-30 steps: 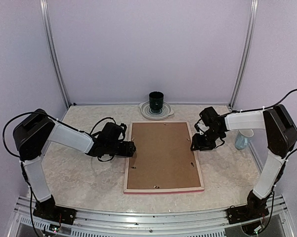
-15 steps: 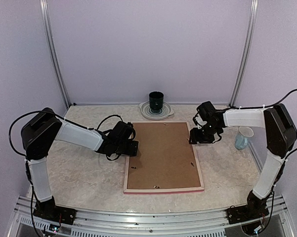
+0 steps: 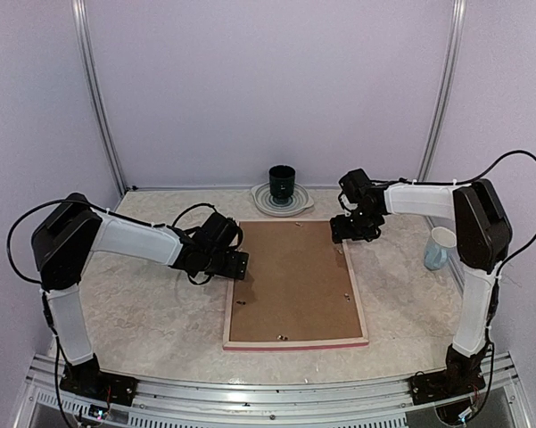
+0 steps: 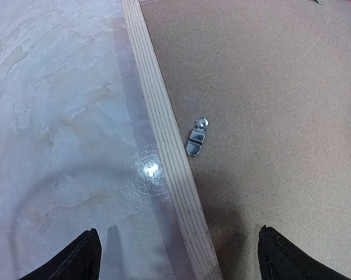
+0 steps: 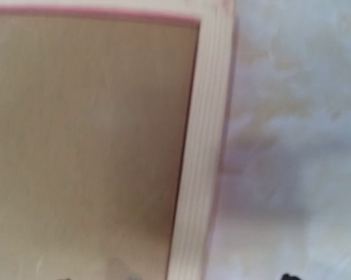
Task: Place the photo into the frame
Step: Press the backboard against the frame body.
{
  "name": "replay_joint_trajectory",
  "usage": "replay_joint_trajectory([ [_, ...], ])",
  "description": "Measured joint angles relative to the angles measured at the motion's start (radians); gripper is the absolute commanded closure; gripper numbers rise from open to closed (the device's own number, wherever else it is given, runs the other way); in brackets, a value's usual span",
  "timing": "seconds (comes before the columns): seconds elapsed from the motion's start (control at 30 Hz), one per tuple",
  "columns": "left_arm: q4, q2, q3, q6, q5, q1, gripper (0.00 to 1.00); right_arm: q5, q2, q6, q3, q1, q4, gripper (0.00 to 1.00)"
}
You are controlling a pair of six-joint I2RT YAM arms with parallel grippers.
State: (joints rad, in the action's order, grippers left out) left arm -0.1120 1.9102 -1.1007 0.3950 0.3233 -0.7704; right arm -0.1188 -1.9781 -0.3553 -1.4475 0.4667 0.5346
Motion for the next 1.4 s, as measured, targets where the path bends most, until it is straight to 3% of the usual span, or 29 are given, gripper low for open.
replay_joint_trajectory([
  [0.3, -0.059, 0.011, -0.214, -0.023, 0.038, 0.045, 0.07, -0.074, -0.05, 0.011, -0.065, 0.007, 0.0, 0.18],
  [0.57, -0.084, 0.181, -0.396, -0.072, 0.079, 0.08, 0.08, -0.135, -0.107, 0.029, -0.091, 0.032, -0.02, 0.16],
  [0.97, -0.152, 0.322, -0.472, -0.109, 0.186, 0.06, 0.08, -0.225, -0.17, 0.043, -0.123, 0.057, -0.053, 0.15],
  [1.4, -0.183, 0.286, -0.458, -0.108, 0.204, 0.05, 0.04, -0.213, -0.135, 0.054, -0.107, 0.067, -0.041, 0.14],
])
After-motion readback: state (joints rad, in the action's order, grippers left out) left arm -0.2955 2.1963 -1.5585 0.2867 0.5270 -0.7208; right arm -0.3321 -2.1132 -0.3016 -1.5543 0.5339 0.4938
